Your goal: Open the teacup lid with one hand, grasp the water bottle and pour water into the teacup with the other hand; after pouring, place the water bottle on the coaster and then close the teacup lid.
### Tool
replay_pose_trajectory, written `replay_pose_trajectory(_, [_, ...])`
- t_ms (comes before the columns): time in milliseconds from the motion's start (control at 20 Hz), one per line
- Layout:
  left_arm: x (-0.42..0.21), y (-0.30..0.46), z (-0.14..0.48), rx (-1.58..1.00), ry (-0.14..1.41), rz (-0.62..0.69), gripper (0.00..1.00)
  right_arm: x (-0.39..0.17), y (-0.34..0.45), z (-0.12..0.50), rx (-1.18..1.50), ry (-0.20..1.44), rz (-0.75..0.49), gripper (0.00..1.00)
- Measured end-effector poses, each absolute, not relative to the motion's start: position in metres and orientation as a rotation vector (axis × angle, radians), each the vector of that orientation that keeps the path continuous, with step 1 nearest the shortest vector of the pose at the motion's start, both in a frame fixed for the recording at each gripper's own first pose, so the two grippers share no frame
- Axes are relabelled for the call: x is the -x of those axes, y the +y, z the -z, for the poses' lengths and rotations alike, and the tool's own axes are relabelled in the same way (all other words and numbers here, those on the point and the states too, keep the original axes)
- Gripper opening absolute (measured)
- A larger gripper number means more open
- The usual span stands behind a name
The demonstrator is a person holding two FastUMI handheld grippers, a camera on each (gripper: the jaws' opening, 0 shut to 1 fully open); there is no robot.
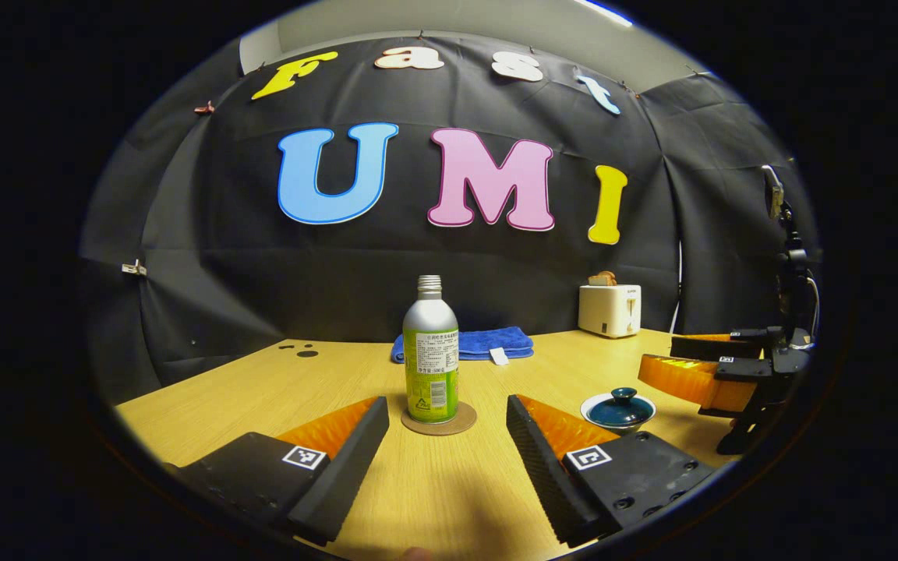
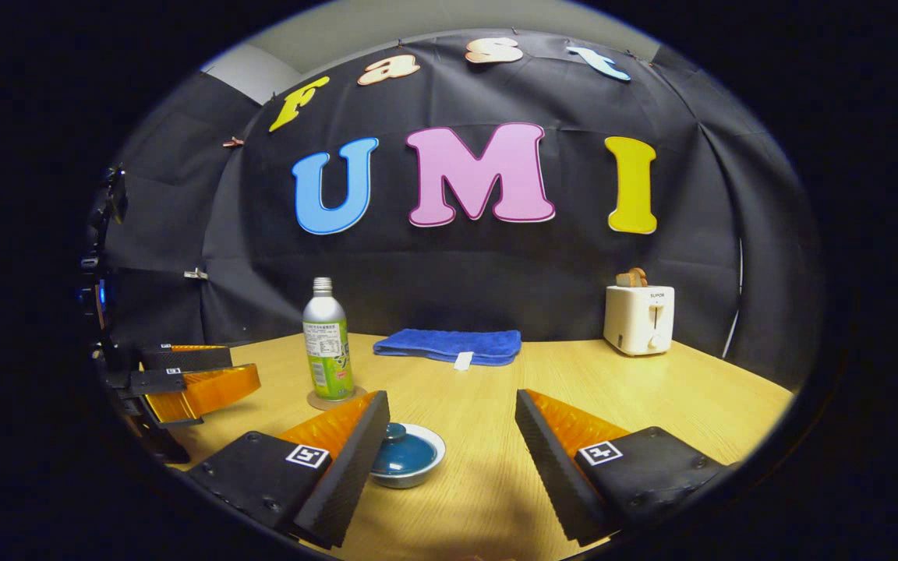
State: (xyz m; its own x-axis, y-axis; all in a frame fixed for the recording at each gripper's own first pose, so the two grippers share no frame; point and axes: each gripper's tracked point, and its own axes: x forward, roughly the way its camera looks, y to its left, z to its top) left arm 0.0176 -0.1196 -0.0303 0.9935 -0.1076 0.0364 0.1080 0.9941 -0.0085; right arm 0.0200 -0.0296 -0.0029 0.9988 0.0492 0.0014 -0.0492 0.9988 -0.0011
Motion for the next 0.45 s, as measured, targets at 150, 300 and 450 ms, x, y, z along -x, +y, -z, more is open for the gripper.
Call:
replay_pose_trajectory(150, [-0.0164,-0.1282,0.0312,0.009,-0.037,0.126,0.96,-0.018,-0.0397,0.0033,0.005,-0.004,0.007,1.0])
replay_pose_trajectory(300, [-0.0178,-0.1234,0.0308,0.009,-0.037,0.113,0.96,-0.0161,-0.0352,0.0028,0.005,-0.002,-0.002,1.0])
replay_pose_trajectory(450, [-0.0172,-0.1205,0.0303,0.01,-0.038,0.101,0.96,-0.0096,-0.04,0.0025,0.005,-0.003,0.017,1.0])
